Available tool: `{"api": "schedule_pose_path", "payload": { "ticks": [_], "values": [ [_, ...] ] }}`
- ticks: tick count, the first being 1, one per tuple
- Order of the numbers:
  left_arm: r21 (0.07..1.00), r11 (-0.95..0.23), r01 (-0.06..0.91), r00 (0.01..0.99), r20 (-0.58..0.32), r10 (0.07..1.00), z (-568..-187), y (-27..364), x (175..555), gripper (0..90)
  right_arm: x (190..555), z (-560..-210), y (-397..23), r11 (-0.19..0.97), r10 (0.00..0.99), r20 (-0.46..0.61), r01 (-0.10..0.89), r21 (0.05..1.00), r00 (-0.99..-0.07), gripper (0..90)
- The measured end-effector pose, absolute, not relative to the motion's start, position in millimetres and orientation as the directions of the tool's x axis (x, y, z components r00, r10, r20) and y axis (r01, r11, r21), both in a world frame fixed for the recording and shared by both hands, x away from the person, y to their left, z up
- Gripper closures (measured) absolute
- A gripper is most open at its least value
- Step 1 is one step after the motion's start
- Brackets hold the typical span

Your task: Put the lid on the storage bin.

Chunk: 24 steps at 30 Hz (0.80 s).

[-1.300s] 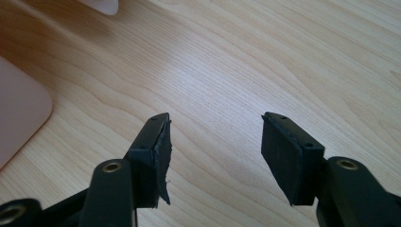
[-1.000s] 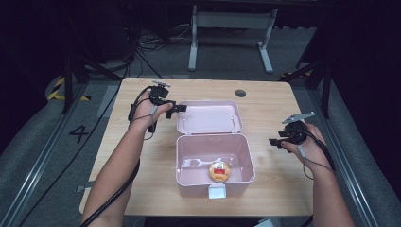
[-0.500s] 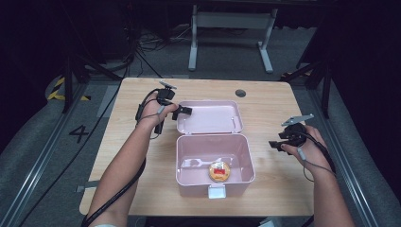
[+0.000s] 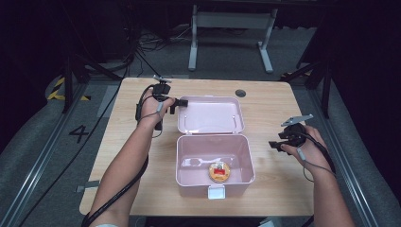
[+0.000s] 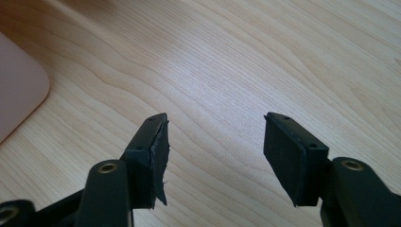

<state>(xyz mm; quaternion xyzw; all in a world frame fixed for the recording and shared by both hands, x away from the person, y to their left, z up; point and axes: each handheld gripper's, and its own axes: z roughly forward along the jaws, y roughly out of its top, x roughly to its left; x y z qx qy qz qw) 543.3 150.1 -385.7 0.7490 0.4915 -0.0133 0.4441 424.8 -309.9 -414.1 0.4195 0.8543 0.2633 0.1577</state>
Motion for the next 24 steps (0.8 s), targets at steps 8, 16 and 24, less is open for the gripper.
{"api": "schedule_pose_path", "payload": {
  "ticks": [8, 16, 24],
  "values": [
    [0.701, -0.144, 0.698, 0.546, -0.392, 0.74, -368.4, 147.8, 537.3, 70.5, 425.0, -414.4, -308.9, 0.514, 0.796, -0.049, 0.632, 0.579, -0.603, 41.9],
    [0.748, -0.154, 0.646, 0.573, -0.341, 0.745, -354.6, 146.9, 530.1, 71.2, 425.5, -413.0, -306.7, 0.517, 0.795, -0.054, 0.627, 0.583, -0.605, 41.9],
    [0.789, -0.171, 0.59, 0.601, -0.288, 0.745, -339.8, 145.8, 521.0, 72.1, 424.3, -406.2, -300.1, 0.523, 0.786, -0.058, 0.612, 0.593, -0.616, 43.5]
  ]
}}
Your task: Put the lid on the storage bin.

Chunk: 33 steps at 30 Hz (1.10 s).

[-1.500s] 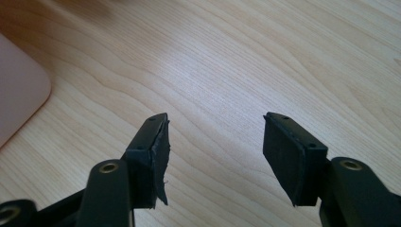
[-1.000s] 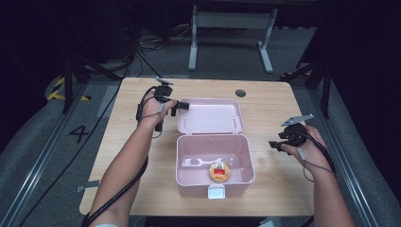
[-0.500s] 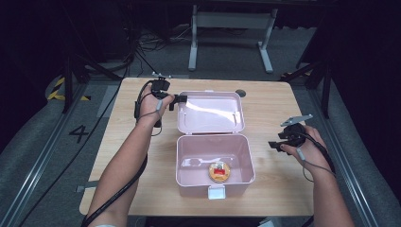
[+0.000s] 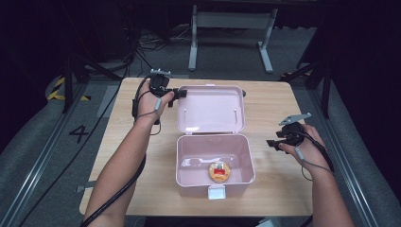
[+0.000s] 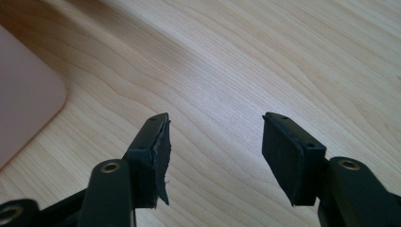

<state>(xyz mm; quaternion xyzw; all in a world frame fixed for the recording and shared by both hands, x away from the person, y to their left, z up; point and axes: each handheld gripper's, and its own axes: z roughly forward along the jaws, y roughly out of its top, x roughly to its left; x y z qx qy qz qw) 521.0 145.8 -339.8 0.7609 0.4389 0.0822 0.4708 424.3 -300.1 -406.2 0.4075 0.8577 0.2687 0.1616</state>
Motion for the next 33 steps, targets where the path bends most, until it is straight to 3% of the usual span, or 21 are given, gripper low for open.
{"api": "schedule_pose_path", "payload": {
  "ticks": [19, 33],
  "values": [
    [0.847, -0.197, 0.494, 0.663, -0.221, 0.715, -317.1, 142.2, 509.1, 74.3, 413.0, -384.5, -290.8, 0.493, 0.775, -0.035, 0.57, 0.658, -0.631, 51.0],
    [0.89, -0.216, 0.401, 0.724, -0.163, 0.671, -290.8, 147.0, 480.1, 75.3, 413.6, -385.7, -291.3, 0.485, 0.774, -0.008, 0.585, 0.651, -0.633, 53.8]
  ]
}}
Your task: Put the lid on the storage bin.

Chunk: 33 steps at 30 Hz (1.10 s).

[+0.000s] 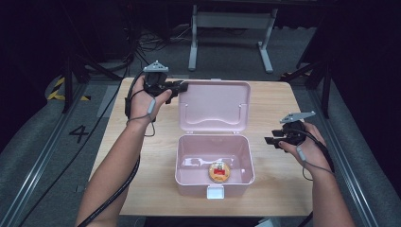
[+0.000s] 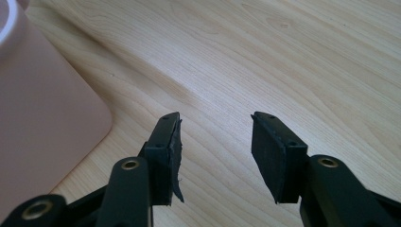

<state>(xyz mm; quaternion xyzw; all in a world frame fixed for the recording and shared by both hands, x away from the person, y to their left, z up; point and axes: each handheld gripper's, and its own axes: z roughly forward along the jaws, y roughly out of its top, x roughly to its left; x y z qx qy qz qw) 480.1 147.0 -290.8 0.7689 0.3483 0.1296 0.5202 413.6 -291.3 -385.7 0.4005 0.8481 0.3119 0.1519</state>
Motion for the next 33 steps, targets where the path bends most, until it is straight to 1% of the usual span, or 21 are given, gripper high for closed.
{"api": "schedule_pose_path", "payload": {
  "ticks": [5, 13, 21, 25, 29, 33],
  "values": [
    [0.893, -0.218, 0.394, 0.734, -0.162, 0.66, -285.8, 148.2, 474.4, 75.5, 413.3, -386.1, -290.3, 0.485, 0.772, 0.0, 0.589, 0.646, -0.636, 54.4],
    [0.908, -0.252, 0.336, 0.756, -0.1, 0.647, -278.3, 147.0, 458.6, 75.0, 411.2, -384.1, -288.4, 0.476, 0.766, 0.04, 0.607, 0.636, -0.642, 60.7],
    [0.92, -0.249, 0.302, 0.773, -0.083, 0.629, -275.4, 149.6, 445.0, 73.1, 407.4, -380.3, -284.2, 0.481, 0.753, 0.058, 0.608, 0.632, -0.656, 62.5],
    [0.926, -0.246, 0.287, 0.786, -0.081, 0.613, -273.3, 151.0, 436.6, 71.4, 405.2, -376.8, -282.7, 0.484, 0.745, 0.056, 0.597, 0.64, -0.664, 62.8],
    [0.931, -0.223, 0.289, 0.795, -0.104, 0.597, -274.7, 153.6, 432.5, 69.9, 403.4, -373.9, -280.7, 0.487, 0.736, 0.061, 0.589, 0.645, -0.674, 62.5],
    [0.935, -0.218, 0.28, 0.809, -0.107, 0.578, -274.6, 155.1, 426.4, 68.4, 402.2, -372.5, -280.6, 0.485, 0.736, 0.063, 0.589, 0.646, -0.674, 62.5]
  ]
}}
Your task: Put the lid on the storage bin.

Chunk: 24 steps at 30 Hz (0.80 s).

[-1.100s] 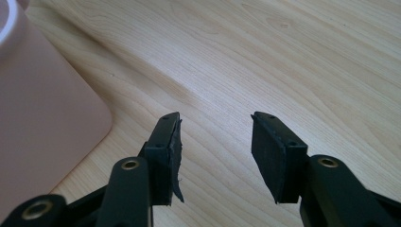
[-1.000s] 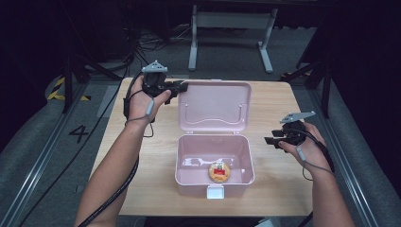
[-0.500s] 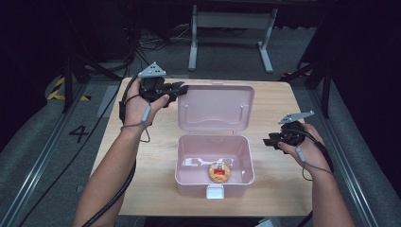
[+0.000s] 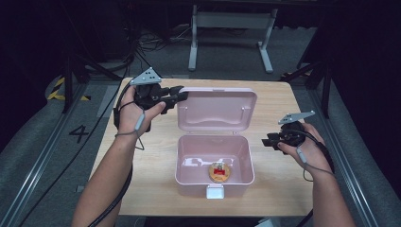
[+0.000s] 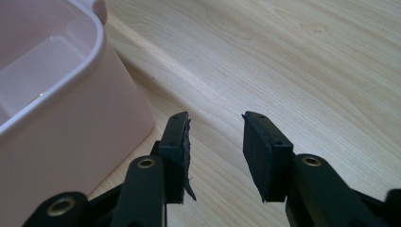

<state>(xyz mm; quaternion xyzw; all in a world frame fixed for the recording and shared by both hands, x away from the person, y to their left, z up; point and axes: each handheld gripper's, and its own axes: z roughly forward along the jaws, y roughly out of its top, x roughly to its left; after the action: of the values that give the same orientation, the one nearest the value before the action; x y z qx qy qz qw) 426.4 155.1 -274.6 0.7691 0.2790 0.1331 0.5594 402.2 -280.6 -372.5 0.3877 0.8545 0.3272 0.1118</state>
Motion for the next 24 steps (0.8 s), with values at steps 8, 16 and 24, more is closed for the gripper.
{"api": "schedule_pose_path", "payload": {
  "ticks": [8, 16, 24],
  "values": [
    [0.928, -0.236, 0.288, 0.826, -0.116, 0.551, -279.4, 156.6, 417.2, 68.3, 400.4, -369.3, -279.9, 0.49, 0.726, 0.062, 0.578, 0.652, -0.685, 62.1],
    [0.93, -0.265, 0.255, 0.842, -0.078, 0.534, -281.3, 157.7, 401.0, 67.0, 399.3, -367.9, -279.5, 0.498, 0.718, 0.064, 0.575, 0.649, -0.693, 62.0],
    [0.931, -0.285, 0.229, 0.85, -0.048, 0.524, -283.6, 158.1, 389.5, 65.1, 392.3, -358.3, -277.7, 0.492, 0.69, 0.084, 0.551, 0.673, -0.719, 63.5]
  ]
}}
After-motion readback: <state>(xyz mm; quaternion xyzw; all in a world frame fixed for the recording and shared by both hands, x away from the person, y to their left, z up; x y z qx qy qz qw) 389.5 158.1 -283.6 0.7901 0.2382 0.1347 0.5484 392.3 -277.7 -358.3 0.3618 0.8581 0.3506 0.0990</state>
